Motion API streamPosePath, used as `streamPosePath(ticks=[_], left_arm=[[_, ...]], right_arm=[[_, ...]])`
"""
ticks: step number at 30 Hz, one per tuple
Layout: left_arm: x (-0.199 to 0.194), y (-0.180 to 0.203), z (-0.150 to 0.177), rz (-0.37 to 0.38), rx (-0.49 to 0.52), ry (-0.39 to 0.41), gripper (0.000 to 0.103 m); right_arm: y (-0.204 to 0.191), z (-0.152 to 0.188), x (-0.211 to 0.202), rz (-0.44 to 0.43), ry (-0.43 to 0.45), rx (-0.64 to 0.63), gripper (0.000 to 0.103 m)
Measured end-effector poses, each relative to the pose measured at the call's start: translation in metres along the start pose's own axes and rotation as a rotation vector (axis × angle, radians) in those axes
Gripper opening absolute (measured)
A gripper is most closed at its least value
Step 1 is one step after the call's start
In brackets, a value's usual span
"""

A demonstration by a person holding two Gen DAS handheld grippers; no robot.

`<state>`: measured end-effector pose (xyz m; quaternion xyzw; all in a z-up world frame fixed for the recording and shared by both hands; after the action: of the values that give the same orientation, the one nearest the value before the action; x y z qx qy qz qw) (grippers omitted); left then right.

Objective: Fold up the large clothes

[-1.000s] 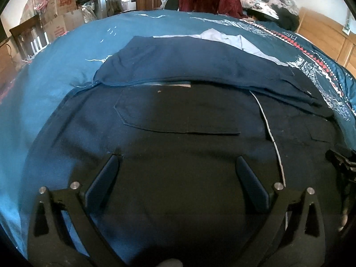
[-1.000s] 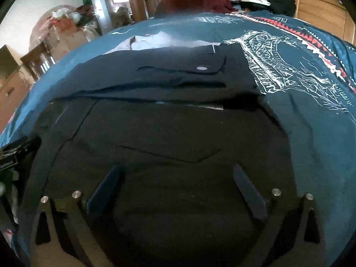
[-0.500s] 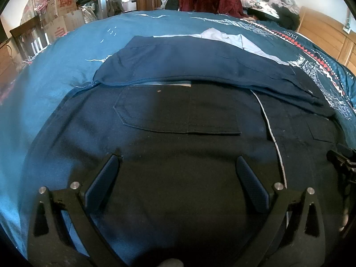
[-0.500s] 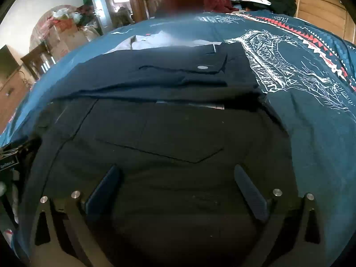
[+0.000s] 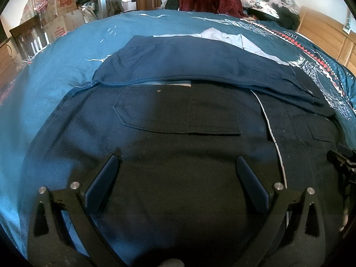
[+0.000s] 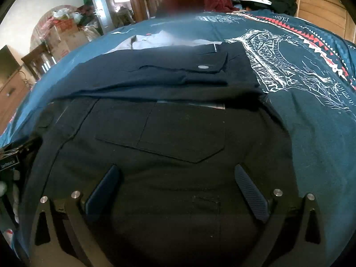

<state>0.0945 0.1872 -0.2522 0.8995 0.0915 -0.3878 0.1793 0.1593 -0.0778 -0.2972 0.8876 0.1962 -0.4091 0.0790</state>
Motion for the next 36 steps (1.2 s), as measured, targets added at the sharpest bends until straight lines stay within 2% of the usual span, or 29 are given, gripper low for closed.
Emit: streamPosePath(ticks=[7,11,14,17,19,20,22,24,28,36], left_arm=[[0.0,0.0,0.0,-0.002,0.0,-0.001,0.103],[0.001,0.0,0.001,-0.006,0.001,-0.003,0.103],[0.002,0.001,0.001,-0.015,0.007,-0.004,0.103],[0.002,0.002,0.001,-0.022,0.011,-0.005,0.103],[0.002,0.002,0.001,-0.022,0.011,-0.006,0.103],[0.002,0.002,0.001,-0.022,0.011,-0.007,0.103],[0.003,0.002,0.0,-0.018,0.012,-0.011,0.103],[0.004,0.001,0.0,-0.008,0.006,-0.016,0.103],[0.003,0.0,0.0,-0.003,0.004,-0.016,0.103],[0.004,0.001,0.0,-0.012,0.009,-0.017,0.103]], right_arm=[[0.0,0.0,0.0,0.004,-0.004,-0.005,0.103],[-0.007,-0.01,-0.008,0.063,-0.051,-0.034,0.103],[-0.007,-0.036,-0.015,0.095,-0.013,-0.003,0.103],[0.001,-0.072,-0.001,0.132,0.02,0.055,0.103],[0.008,-0.077,0.029,0.166,-0.055,0.037,0.103],[0.012,-0.066,0.06,0.171,-0.171,0.024,0.103],[0.014,-0.066,0.062,0.175,-0.134,0.033,0.103],[0.011,-0.068,0.059,0.195,-0.131,0.018,0.103],[0.013,-0.069,0.059,0.171,-0.116,0.032,0.103],[0.012,-0.069,0.058,0.176,-0.109,0.028,0.103]])
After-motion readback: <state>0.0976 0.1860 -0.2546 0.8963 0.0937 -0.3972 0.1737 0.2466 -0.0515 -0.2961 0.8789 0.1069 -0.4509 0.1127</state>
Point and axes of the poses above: each gripper's, at about its wrist camera, not at the fingertips, and x roughly the way its jaws point, y to its right, z to its underside, the point moved 6 cm from there along x, roughly the way its jaws point, and after that the axes turned 13 degrees about -x, right-handed, at the moved point
